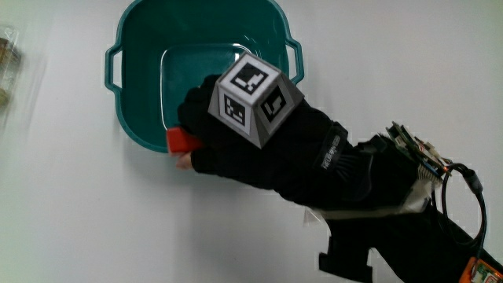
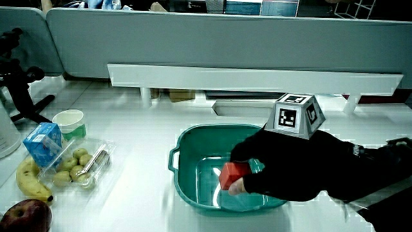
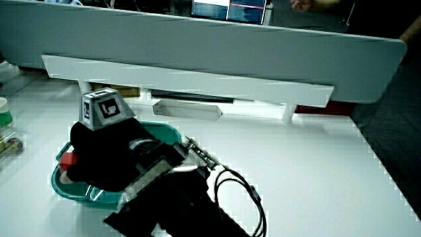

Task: Pick red block

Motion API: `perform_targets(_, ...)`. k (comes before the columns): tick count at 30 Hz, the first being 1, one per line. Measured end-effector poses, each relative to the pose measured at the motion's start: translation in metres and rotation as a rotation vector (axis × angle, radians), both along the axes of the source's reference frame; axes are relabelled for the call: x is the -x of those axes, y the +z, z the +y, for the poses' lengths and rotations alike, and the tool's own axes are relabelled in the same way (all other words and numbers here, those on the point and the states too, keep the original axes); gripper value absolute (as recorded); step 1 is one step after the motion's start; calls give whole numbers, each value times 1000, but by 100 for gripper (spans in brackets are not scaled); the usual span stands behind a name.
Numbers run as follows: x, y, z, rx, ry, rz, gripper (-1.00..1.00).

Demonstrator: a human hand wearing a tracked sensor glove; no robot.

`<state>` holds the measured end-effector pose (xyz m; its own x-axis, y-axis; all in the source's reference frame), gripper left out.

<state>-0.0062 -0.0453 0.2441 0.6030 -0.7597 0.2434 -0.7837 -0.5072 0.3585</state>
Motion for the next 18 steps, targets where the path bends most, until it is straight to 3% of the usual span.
perform_targets(3, -2, -1, 8, 10, -22, -20, 0)
perform_targets(5, -4, 0, 15, -17, -31, -20, 0)
perform_targets(6, -5, -1, 18, 7, -40, -23, 0)
perform_targets(10, -6, -1, 30, 21, -53, -23, 0)
perform_targets(12, -6, -5, 36, -14, -85, -45, 0)
perform_targets(13, -7, -3, 39, 18, -67, 21, 0)
perform_targets(14, -7, -5, 42, -15, -88, -42, 0)
perform_targets(15, -7, -2, 45, 13, -87, -36, 0)
perform_targets(16, -7, -1, 48, 25, -98, 11, 0)
perform_targets(17, -8, -1, 50, 6, -99, -28, 0)
perform_targets(18, -8, 1, 52, 12, -99, -27, 0)
